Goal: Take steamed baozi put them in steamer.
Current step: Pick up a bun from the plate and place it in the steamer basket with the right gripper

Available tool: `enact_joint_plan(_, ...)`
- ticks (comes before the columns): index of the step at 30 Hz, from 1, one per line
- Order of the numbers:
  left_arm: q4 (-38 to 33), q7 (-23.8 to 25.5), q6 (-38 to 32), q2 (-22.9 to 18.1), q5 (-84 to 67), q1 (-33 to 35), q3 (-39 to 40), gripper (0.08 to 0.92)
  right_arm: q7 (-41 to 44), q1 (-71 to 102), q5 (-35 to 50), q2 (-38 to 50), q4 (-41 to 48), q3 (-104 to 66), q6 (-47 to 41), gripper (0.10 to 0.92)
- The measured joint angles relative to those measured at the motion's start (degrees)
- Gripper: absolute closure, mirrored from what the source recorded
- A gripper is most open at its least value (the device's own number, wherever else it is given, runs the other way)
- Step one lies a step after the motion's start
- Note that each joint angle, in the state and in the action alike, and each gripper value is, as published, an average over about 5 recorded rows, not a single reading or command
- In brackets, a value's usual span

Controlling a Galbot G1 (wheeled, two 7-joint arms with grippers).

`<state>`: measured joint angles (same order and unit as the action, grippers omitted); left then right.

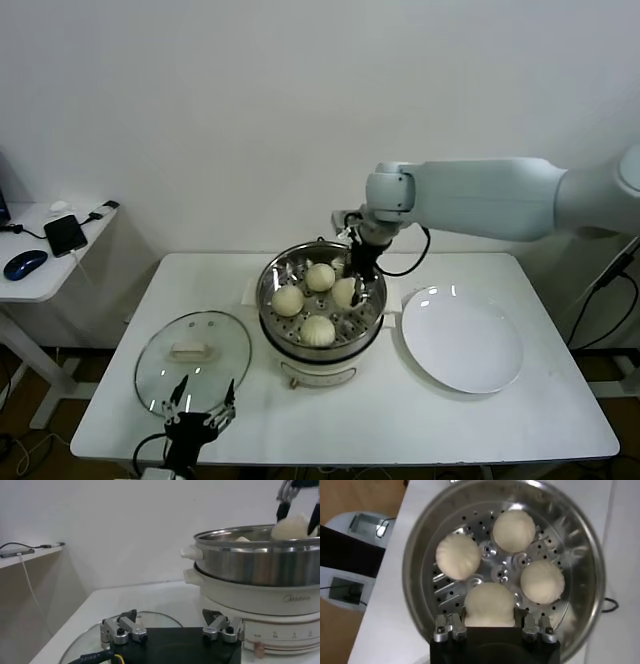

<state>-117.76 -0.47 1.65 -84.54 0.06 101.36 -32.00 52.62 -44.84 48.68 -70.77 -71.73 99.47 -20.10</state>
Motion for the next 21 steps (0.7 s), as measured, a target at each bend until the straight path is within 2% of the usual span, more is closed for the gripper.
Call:
enact_joint_plan(10,0.32,0.08,0.27,-0.18,-0.13,-0.74,-0.02,0.177,-0.56,3.27,-1.73,-1.20,2.50,0.52,-0.19,0.377)
enact_joint_plan(16,0.37,0.07,0.41,-0.23,-0.30,-0.84,-0.33,0.177,-0.73,4.21,-1.83,-1.40,3.74,-0.68,0.75,0.241)
enact_joint_plan(21,0.10,0.07,0.50,-0.21,-0.30,-0.64,-0.44,0.177,1.31,3.40,-1.11,-0.83,4.07,-1.70,2.84,0.204)
